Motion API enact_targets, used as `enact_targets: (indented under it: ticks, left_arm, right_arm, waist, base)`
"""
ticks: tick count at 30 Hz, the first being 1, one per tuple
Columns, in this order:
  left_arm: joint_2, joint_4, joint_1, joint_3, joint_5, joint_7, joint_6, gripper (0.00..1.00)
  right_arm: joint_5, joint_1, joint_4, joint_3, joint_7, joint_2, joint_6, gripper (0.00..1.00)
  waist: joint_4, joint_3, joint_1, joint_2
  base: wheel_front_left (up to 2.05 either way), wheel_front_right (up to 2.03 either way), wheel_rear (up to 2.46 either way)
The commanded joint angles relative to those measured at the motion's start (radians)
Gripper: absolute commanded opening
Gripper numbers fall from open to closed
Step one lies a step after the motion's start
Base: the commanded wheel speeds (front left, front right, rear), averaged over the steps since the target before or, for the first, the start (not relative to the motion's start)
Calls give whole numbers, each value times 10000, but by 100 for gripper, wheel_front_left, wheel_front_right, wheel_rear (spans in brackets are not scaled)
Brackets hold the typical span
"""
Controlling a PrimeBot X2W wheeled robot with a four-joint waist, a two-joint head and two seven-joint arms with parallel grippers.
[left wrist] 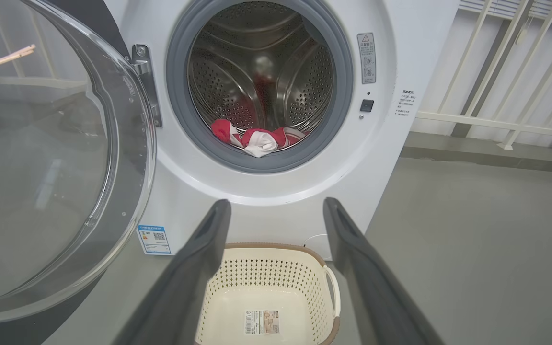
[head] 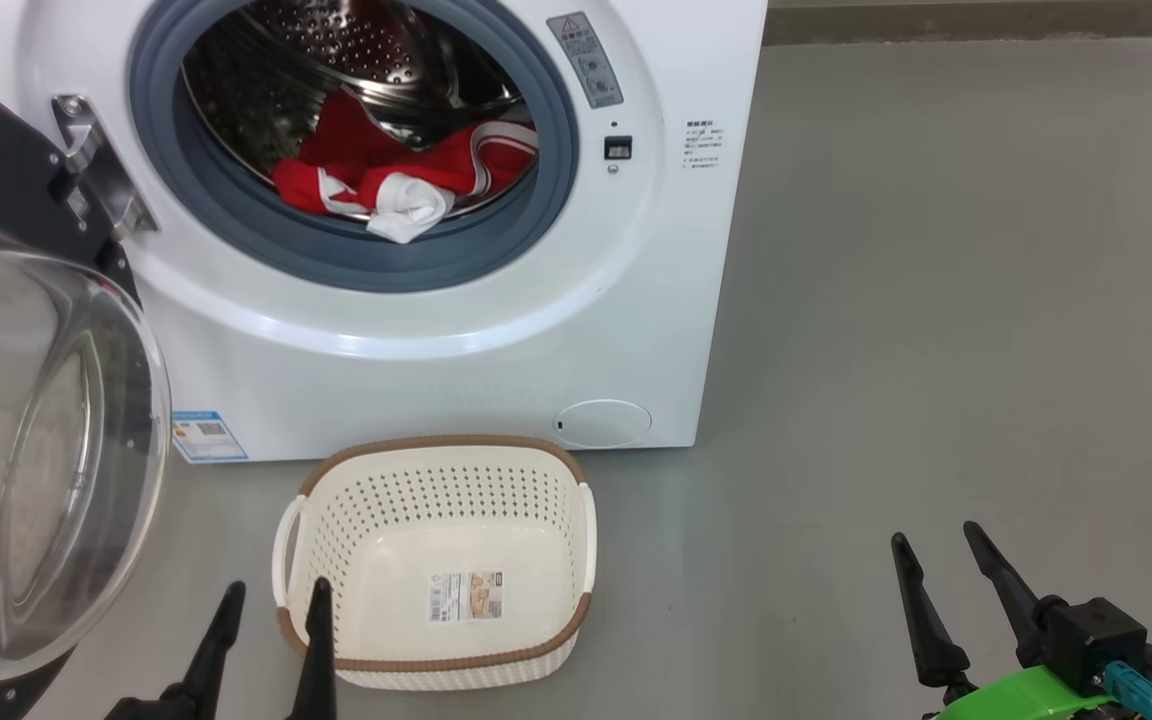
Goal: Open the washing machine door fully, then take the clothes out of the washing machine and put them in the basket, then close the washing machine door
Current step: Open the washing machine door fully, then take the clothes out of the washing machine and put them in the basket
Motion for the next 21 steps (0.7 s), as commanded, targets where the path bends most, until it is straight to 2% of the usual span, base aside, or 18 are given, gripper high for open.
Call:
enact_targets:
  ticks: [1,21]
  left_arm:
    - [165,-317,-125,290,79,43,50,100]
    - [321,-259,90,202,-95,147,68,100]
  right_arm:
    - [-18,-103,-287,275,-90,-121,63,100]
    - [-20,162,-513,220,90,-121,63,100]
  waist:
    - [-15,-77,-1,0]
    - [-63,-332,-1,0]
  base:
    - [0,0,0]
    - [0,0,0]
